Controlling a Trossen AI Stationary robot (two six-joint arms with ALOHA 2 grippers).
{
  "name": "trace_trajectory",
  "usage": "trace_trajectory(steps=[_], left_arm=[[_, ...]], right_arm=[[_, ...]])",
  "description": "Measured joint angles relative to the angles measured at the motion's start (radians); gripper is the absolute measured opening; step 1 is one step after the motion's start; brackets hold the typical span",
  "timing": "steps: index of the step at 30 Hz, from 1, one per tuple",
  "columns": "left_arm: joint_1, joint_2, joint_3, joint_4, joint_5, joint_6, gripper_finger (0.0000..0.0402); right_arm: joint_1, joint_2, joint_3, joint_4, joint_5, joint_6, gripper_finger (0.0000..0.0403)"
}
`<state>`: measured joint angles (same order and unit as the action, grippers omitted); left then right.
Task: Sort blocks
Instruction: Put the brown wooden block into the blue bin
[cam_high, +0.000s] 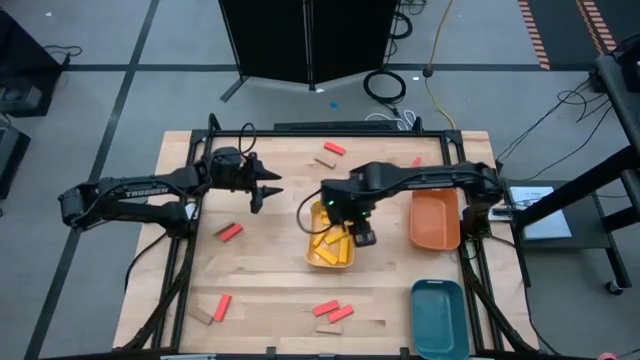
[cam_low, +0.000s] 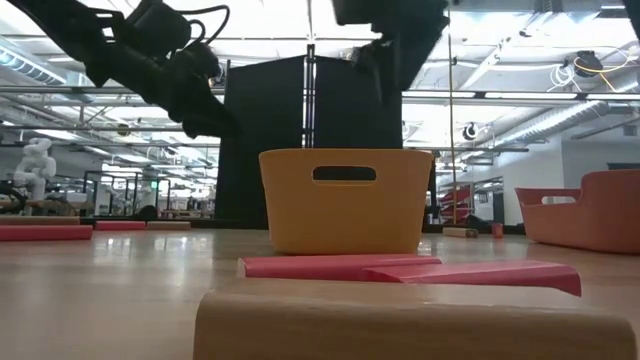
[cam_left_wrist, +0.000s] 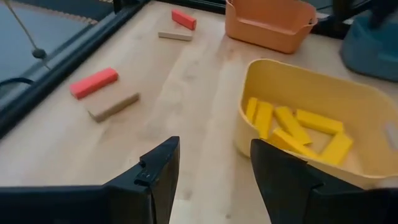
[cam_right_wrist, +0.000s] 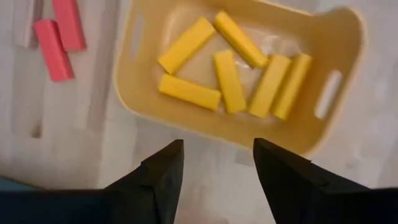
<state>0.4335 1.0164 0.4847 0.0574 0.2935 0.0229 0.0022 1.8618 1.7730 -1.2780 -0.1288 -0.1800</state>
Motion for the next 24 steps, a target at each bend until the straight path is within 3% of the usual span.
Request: trace_trajectory(steps=[4,9,14,19,24], left_arm=[[-0.034,0.000,0.000,-0.032,0.000,-0.075,0.0193],[-0.087,0.000,0.001,-0.176,-0.004,-0.189,0.0193],[-0.141,0.000,0.001,-0.379,-0.148,-0.358,0.0193],[-0.190,0.000,0.050,-0.669,-0.175,-0.568,0.0193],[-0.255,0.000,0.231,-1.001,-0.247,-0.681,0.0193]], right_arm=[[-0.038,-0.158,-0.194,0.153,0.003,-0.023,0.0179],[-0.085,-0.384,-0.505,0.517,0.003,0.012,0.0174],[-0.103,-0.540,-0.752,0.941,0.003,-0.026,0.0173],[-0.127,-0.609,-0.886,1.197,0.001,-0.166,0.0173],[-0.155,-0.622,-0.902,1.187,0.003,-0.179,0.0173]])
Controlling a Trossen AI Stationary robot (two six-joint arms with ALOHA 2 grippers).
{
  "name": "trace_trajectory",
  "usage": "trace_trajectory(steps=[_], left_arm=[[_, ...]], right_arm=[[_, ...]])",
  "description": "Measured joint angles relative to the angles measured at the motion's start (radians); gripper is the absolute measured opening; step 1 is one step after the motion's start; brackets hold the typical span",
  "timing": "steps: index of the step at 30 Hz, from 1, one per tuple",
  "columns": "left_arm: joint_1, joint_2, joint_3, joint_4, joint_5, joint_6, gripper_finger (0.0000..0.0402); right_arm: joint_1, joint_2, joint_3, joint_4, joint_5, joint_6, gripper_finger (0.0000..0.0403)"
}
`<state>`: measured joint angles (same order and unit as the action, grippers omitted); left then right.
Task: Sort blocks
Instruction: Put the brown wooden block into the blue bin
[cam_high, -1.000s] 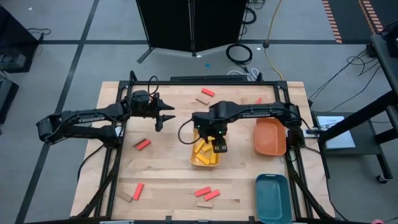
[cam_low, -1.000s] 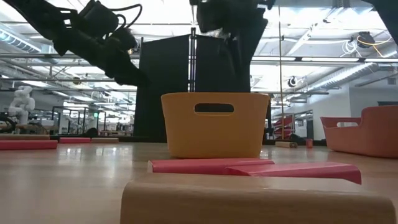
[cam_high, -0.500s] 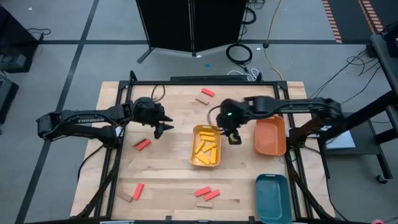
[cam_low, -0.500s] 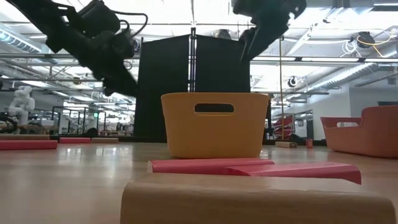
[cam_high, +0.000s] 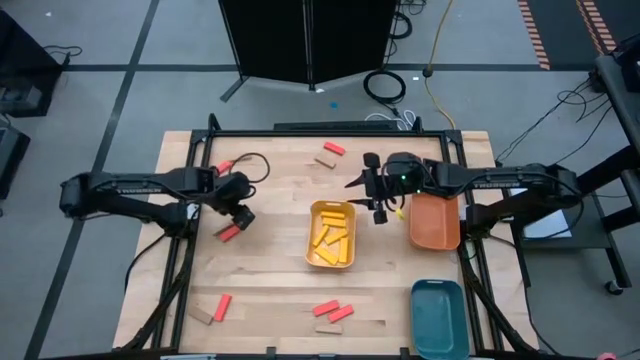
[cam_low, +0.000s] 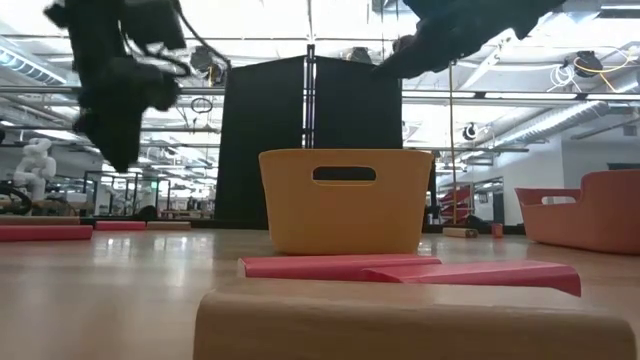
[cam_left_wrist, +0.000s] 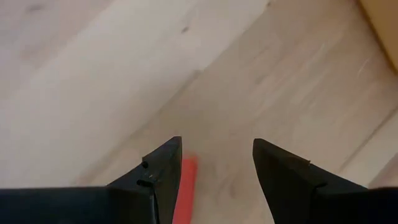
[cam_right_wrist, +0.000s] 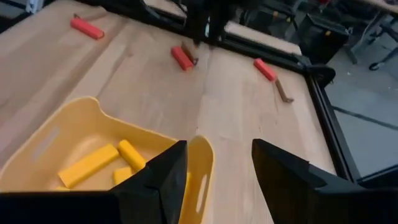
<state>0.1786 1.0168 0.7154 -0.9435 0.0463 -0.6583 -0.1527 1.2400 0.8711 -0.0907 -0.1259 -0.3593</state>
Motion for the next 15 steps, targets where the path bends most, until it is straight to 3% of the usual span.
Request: trace_trajectory(steps=[6,10,15], left_arm=[[-0.001,0.005,0.070,-0.337,0.001,-0.078,0.0193],[0.012,0.049,0.049,-0.359,0.080,-0.065,0.0190],[0.013,0.164,0.048,-0.329,0.080,0.022,0.0180]], right_arm=[[-0.006,0.005,0.000,-0.046,0.000,-0.009,0.0173],[-0.007,0.006,0.000,-0.100,-0.002,-0.019,0.0173],[-0.007,0.006,0.000,-0.108,-0.004,0.000,0.0173]])
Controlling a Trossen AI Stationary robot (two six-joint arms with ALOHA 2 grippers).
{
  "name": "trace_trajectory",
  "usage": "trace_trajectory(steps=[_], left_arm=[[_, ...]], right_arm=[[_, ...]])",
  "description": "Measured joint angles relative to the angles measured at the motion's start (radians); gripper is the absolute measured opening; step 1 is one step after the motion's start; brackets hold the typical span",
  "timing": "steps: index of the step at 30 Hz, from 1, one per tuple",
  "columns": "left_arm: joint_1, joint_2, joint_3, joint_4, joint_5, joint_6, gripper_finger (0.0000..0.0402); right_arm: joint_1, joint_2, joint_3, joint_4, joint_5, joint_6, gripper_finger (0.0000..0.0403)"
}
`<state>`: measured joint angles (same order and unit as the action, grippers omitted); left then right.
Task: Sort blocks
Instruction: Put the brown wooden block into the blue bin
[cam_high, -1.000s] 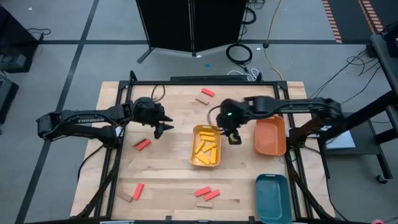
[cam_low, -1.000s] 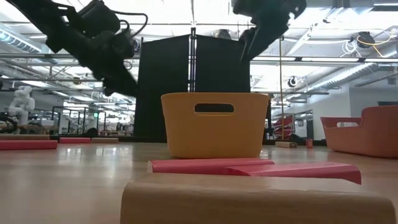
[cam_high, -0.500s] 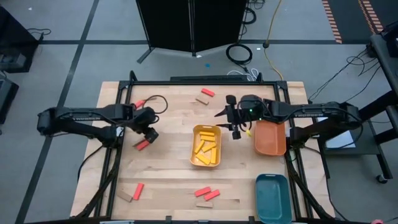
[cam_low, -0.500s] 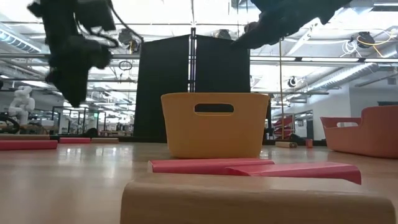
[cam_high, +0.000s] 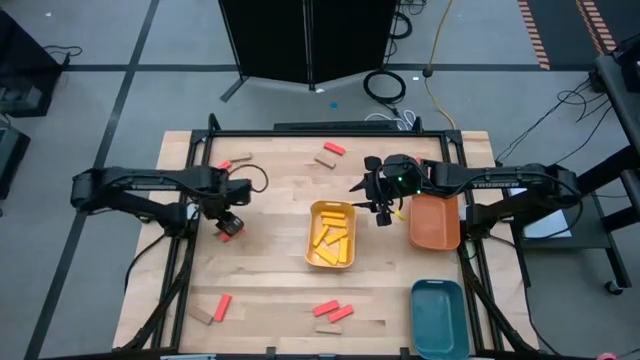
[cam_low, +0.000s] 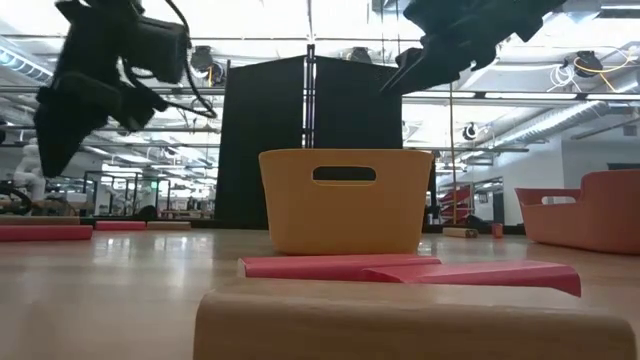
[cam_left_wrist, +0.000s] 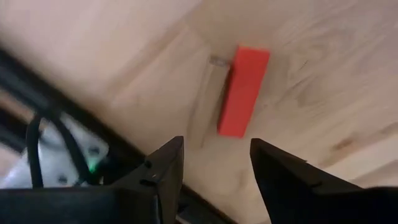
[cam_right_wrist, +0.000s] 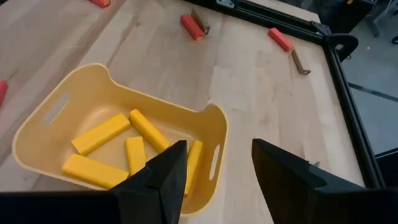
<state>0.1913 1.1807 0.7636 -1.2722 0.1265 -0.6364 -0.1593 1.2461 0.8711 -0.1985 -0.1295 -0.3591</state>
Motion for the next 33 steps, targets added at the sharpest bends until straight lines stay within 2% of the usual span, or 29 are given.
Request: trace_trajectory(steps=[7,12,33], left_arm=[[0.018,0.212,0.000,0.008,-0.028,0.159,0.0177],[0.044,0.296,0.000,0.025,-0.048,0.238,0.0177],[0.090,0.310,-0.002,0.112,0.019,0.312,0.0177]], right_arm=[[0.000,0.000,0.000,0.002,0.000,0.052,0.0173],[0.000,0.000,0.000,0.002,-0.001,0.063,0.0173],[-0.001,0.000,0.000,0.003,-0.002,0.060,0.0173]])
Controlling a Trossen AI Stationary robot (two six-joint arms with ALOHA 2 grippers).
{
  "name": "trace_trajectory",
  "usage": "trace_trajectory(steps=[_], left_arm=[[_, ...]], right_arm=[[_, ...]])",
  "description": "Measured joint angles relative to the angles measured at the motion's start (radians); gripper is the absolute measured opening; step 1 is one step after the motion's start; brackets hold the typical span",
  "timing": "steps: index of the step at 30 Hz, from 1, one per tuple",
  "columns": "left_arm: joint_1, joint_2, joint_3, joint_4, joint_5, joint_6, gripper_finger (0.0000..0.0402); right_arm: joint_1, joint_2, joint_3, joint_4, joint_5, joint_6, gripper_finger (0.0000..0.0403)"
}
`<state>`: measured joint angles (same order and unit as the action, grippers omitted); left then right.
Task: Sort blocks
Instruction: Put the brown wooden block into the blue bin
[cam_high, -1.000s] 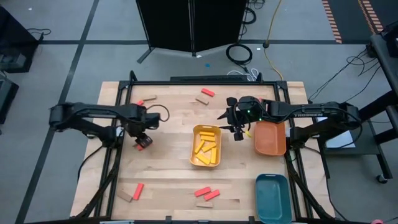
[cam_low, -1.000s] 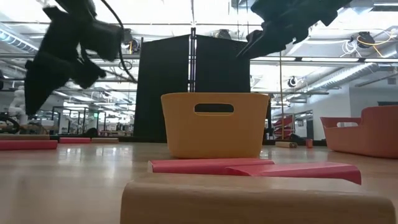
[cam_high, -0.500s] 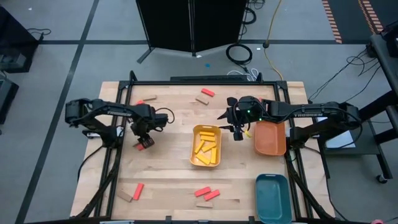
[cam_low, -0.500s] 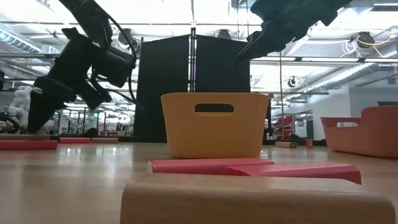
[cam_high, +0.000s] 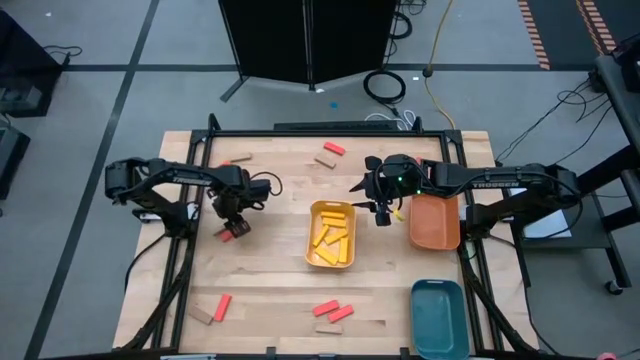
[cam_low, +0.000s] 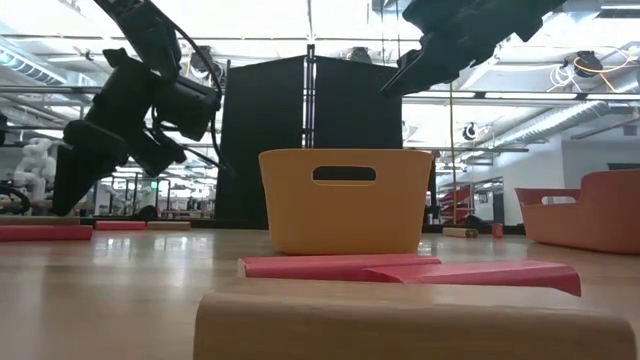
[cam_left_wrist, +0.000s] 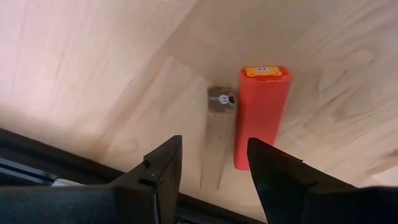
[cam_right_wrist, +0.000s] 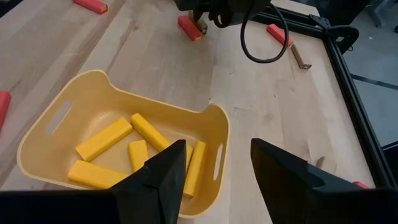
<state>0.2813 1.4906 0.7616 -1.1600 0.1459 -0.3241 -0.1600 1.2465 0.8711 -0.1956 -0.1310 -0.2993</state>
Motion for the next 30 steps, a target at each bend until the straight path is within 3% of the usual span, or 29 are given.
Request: trace_trajectory(steps=[7,30], left_arm=[[0.000,0.000,-0.050,0.002,0.011,0.017,0.0177],[0.000,0.000,-0.051,0.093,-0.031,0.049,0.0177]], right_arm=[[0.000,0.000,0.000,0.001,0.000,0.000,0.0173],[0.000,0.001,0.000,0.003,0.000,0.029,0.0173]])
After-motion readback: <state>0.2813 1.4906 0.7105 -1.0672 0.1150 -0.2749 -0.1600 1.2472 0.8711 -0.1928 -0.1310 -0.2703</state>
